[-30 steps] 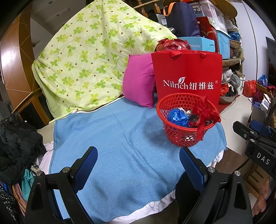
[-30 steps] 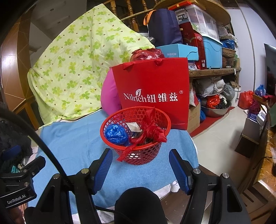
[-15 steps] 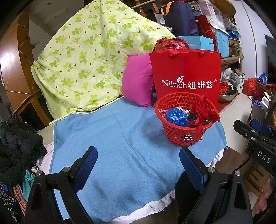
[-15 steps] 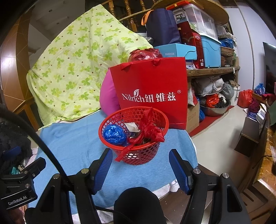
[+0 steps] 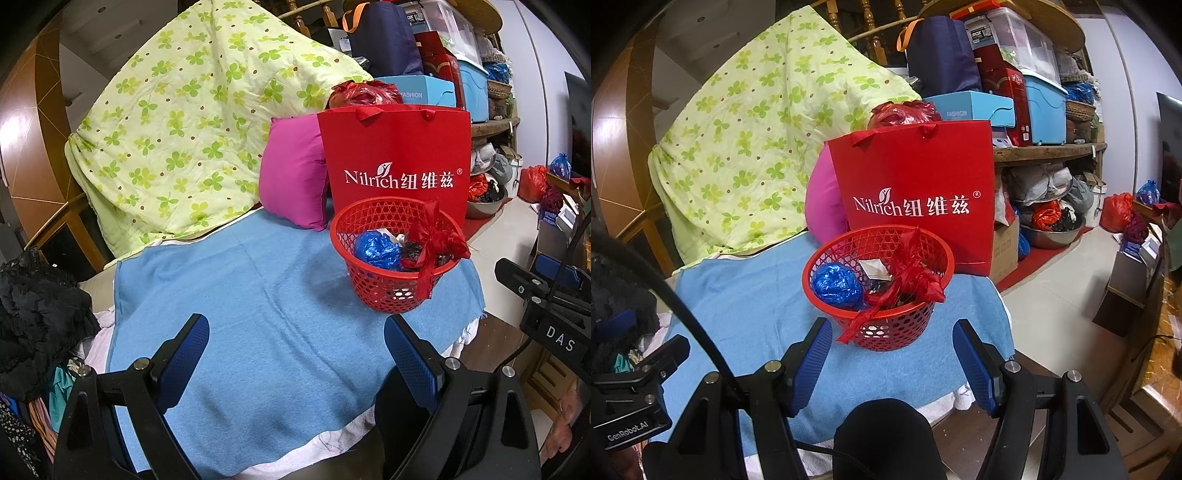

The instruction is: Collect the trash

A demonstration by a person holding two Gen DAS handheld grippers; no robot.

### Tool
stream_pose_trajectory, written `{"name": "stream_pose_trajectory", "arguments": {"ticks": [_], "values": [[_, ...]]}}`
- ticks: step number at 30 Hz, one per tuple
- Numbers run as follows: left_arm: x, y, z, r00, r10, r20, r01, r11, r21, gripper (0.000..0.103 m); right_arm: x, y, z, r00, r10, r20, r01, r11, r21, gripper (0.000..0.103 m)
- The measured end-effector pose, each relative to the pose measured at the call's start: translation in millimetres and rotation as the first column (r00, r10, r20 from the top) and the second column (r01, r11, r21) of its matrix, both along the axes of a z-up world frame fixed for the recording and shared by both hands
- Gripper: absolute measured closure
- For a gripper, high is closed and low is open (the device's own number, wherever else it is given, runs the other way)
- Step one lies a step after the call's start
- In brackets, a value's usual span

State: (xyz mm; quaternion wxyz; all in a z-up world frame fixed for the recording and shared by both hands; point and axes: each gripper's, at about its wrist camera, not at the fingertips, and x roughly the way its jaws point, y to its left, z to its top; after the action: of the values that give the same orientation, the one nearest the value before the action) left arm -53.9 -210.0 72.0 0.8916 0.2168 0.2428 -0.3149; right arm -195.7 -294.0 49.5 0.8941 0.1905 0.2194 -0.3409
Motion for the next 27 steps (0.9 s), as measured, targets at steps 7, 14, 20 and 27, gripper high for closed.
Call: {"name": "stream_pose_trajectory", "arguments": {"ticks": [7, 14, 20, 27], "values": [[1, 0, 0, 1.000, 0.001, 0.005, -0.001, 1.000, 0.000, 0.007, 2, -2, 2, 1.000, -0.011, -0.004, 0.011, 1.000, -0.005, 0.031], [7, -1, 1, 1.000, -0.004, 0.008, 0.004, 1.000, 0.001, 0.007, 9, -7, 3, 1.000, -0.015, -0.014, 0.015, 1.000, -0.008, 0.031], [16, -5, -2, 1.000, -0.004, 0.004, 0.004, 1.000, 0.007, 0.007, 20, -8, 2, 1.000, -0.009, -0.023, 0.009, 1.000, -0.024, 0.031], [31, -6, -7, 1.000, 0.005, -0.015, -0.005, 1.000, 0.009, 0.007, 30, -11, 0, 1.000, -0.013, -0.021, 0.012, 0.999, -0.031, 0.029]]}}
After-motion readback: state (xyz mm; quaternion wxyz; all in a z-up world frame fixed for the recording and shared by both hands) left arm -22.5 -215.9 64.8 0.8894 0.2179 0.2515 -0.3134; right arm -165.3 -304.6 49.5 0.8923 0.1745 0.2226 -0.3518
